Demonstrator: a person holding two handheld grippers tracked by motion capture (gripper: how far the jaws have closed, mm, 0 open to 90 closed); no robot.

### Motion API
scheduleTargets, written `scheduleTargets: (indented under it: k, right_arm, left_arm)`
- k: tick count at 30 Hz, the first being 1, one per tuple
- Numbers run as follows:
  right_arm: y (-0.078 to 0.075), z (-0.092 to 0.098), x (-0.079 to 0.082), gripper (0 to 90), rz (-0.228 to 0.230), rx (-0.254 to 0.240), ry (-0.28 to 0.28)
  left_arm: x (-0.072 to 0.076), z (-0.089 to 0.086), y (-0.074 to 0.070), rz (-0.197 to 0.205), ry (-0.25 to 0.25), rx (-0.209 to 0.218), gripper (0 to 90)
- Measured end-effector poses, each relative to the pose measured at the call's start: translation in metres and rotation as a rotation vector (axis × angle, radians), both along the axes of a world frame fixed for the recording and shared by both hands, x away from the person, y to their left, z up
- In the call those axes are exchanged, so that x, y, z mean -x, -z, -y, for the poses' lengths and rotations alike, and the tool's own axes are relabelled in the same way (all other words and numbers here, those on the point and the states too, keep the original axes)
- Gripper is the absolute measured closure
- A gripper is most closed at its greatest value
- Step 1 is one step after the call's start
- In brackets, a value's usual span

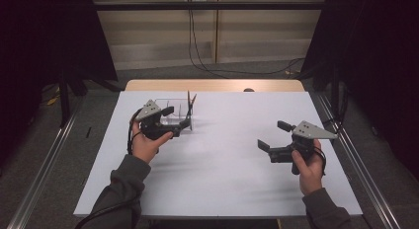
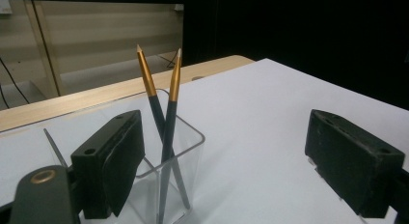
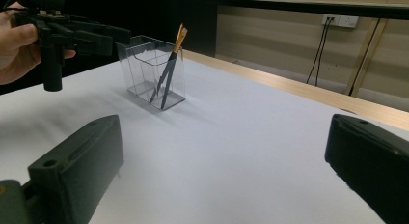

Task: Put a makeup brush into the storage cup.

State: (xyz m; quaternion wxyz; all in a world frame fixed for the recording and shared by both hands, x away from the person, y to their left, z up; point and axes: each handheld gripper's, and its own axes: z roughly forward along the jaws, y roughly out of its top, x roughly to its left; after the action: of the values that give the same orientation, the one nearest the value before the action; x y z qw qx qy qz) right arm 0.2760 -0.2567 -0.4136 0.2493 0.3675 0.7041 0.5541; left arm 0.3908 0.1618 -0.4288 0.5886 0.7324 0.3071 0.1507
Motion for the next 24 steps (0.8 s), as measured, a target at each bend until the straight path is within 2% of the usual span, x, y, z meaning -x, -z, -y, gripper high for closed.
scheduleTargets:
  k: [3, 5, 7, 10, 14, 15, 16, 17, 19, 24]
  right_arm:
    - [0.000, 0.000, 0.000, 0.0, -0.001, -0.001, 0.002]
    - [0.000, 0.000, 0.000, 0.0, 0.000, 0.001, 0.004]
    - [0.000, 0.000, 0.000, 0.0, 0.001, -0.002, 0.003]
    - [0.000, -0.001, 0.000, 0.0, 0.000, 0.000, 0.004]
    - [0.000, -0.001, 0.000, 0.0, 0.001, 0.002, 0.003]
    - [0.000, 0.000, 0.000, 0.0, 0.000, 0.004, 0.002]
    - [0.000, -0.001, 0.000, 0.0, 0.002, 0.003, 0.002]
    - [0.000, -0.001, 0.000, 0.0, 0.003, 0.004, 0.001]
    - [0.000, -0.001, 0.000, 0.0, 0.001, 0.004, -0.003]
    - [0.001, -0.001, 0.000, 0.0, -0.004, 0.008, 0.002]
  left_arm:
    - [0.001, -0.003, 0.001, 0.005, 0.000, -0.014, 13.6]
    - [0.003, -0.006, 0.001, 0.003, -0.011, -0.014, 13.5]
    - [0.003, -0.008, 0.002, 0.005, 0.006, 0.001, 13.5]
    - [0.006, -0.010, 0.002, 0.002, -0.016, -0.009, 13.5]
    - [0.009, -0.014, 0.003, -0.002, -0.020, -0.010, 13.4]
    - [0.009, -0.016, 0.003, -0.003, -0.007, -0.006, 13.4]
    - [0.009, -0.017, 0.003, 0.004, -0.020, -0.015, 13.4]
    - [0.010, -0.018, 0.003, -0.004, -0.009, -0.002, 13.4]
    - [0.010, -0.019, 0.003, 0.004, -0.025, -0.012, 13.4]
    - [0.012, -0.026, 0.003, 0.002, -0.024, -0.019, 13.4]
